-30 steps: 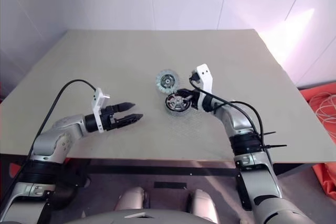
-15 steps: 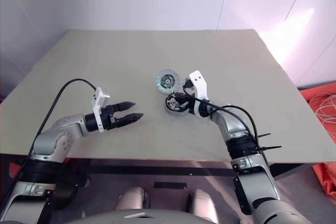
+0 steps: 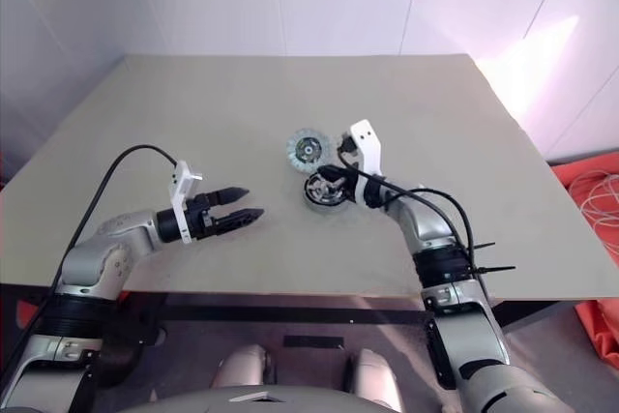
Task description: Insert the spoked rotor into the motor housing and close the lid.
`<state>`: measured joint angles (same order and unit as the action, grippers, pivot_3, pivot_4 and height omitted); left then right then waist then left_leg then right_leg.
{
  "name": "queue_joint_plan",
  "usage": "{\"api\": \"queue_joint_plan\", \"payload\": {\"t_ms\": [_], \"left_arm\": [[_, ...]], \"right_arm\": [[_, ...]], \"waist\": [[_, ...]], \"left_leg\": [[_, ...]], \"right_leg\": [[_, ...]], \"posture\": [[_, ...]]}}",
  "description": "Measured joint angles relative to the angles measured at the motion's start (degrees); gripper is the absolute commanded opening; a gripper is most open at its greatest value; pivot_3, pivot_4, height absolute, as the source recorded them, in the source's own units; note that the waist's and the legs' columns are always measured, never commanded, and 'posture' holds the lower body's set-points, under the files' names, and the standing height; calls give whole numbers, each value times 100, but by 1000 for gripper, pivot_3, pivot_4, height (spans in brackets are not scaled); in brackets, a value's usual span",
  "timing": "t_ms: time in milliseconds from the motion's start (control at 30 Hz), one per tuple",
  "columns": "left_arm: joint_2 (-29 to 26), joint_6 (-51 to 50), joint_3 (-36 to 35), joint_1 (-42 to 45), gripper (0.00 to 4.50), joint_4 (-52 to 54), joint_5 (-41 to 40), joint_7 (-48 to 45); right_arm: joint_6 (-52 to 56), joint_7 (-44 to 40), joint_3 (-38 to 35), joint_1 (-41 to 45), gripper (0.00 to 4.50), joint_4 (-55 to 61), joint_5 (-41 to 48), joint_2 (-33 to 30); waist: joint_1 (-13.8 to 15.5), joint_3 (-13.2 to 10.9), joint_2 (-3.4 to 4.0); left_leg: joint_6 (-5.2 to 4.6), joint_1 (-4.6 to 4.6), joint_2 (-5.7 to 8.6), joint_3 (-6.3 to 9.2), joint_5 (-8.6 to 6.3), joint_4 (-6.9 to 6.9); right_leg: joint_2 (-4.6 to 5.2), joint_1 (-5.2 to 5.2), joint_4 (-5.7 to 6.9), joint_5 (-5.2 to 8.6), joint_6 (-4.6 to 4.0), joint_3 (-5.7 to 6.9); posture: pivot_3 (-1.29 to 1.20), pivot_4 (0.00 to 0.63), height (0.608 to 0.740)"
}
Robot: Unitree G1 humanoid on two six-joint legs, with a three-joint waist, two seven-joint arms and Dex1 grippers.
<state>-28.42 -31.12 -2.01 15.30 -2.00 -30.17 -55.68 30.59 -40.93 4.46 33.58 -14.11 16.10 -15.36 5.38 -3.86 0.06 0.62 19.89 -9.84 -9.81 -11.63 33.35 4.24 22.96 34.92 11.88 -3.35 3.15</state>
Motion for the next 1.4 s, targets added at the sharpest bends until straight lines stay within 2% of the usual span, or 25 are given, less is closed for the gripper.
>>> {"api": "queue_joint_plan", "payload": {"t_ms": [267,433,800,1000,1233,1400], "left_arm": [[-6,4,-8,-3,4500,-7,0,16],[-7,4,-9,-3,4500,-7,0,21],[-19,4,-9,-3,4500,-7,1,21],[-18,4,-9,-3,4500,-7,1,21],[-16,4,-8,-3,4500,-9,2,21],[-17,4,-8,-1,4500,-9,2,22]], "right_arm": [[434,-334,150,-630,50,567,190,-121],[417,-228,243,-829,50,417,93,-63],[365,-218,123,-690,50,325,171,-67],[362,-199,-169,-171,50,295,377,-33],[-23,-16,-89,-39,50,-787,41,154],[-355,47,-86,-1,50,-990,-93,267]], "waist": [[12,0,0],[-7,0,-1],[4,1,-1],[-1,1,-2],[1,5,-8],[0,5,-8]], "left_leg": [[-2,4,1,2,-1,0],[2,0,0,2,2,1],[1,-14,0,2,2,2],[1,-14,0,2,2,1],[1,-8,1,2,2,2],[1,-12,0,2,2,2]], "right_leg": [[0,-1,-3,0,0,0],[0,-4,1,-1,-2,0],[0,-17,0,-2,-3,0],[0,-14,1,-2,-3,0],[0,-11,-1,-3,-4,0],[0,-13,0,-3,-4,0]], "posture": [[0,0,740],[0,0,740],[0,0,740],[0,0,740],[0,0,740],[0,0,740]]}}
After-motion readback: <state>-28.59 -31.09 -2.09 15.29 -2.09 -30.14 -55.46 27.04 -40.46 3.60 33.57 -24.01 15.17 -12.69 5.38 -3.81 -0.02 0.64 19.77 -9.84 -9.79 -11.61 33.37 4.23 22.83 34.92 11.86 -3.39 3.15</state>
